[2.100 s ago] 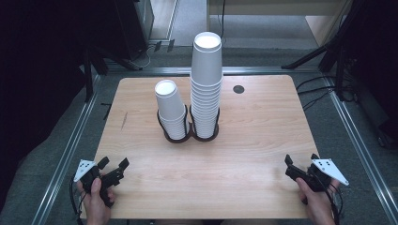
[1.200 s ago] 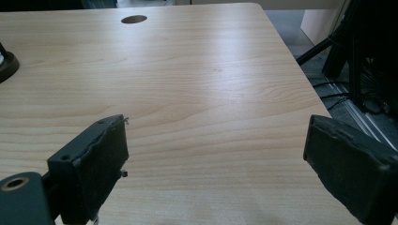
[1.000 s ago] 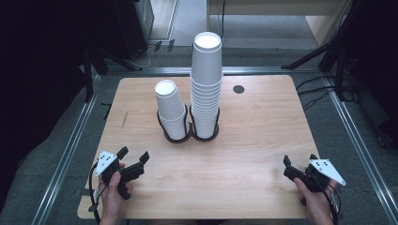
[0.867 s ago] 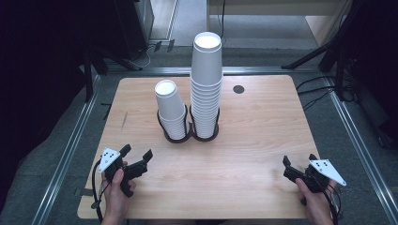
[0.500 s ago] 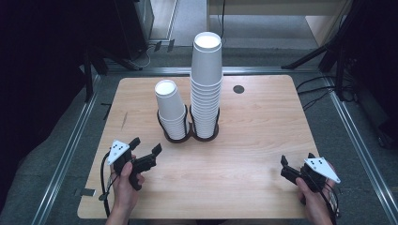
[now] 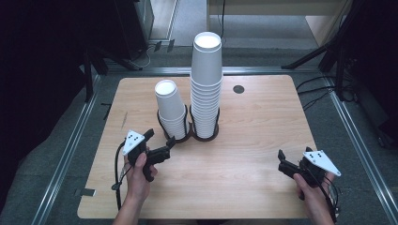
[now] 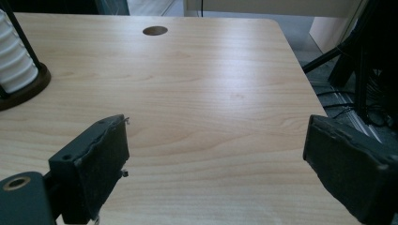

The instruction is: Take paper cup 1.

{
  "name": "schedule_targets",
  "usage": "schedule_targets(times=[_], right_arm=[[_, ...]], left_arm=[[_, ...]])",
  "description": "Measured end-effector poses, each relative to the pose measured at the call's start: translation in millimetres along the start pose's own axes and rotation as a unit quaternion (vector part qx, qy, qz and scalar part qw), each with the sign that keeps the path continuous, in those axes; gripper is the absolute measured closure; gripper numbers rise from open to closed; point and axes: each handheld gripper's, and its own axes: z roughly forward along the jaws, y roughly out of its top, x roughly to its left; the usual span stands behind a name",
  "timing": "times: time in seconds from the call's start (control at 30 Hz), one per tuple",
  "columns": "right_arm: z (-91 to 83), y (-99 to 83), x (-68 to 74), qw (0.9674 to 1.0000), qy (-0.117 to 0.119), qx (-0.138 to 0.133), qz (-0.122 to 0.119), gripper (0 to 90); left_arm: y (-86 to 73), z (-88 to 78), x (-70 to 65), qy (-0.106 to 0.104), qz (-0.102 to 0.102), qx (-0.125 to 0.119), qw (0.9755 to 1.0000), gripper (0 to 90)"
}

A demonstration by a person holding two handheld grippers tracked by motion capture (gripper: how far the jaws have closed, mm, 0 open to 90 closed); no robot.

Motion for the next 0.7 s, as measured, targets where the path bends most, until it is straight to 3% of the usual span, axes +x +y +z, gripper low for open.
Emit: schedule_targets(times=[0.1,0.27,0.7], right_arm=[[0.0,6.5,6.2,0.9998,-0.018,-0.001,-0.005,5.8],[-5.2,19.4,18.8,0.9998,0.014,-0.013,-0.007,1.4],[-13.5,58.1,46.0,0.9985,0.045,-0.030,0.008,1.2]], left_arm=[[3.5,1.9,-4.8,-0.003,0.006,-0.006,1.0000,6.8],[9.4,5.9,-14.2,-0.011,0.015,-0.011,0.9998,6.8],[23.8,19.2,-38.5,-0.029,0.038,-0.022,0.9986,6.8]])
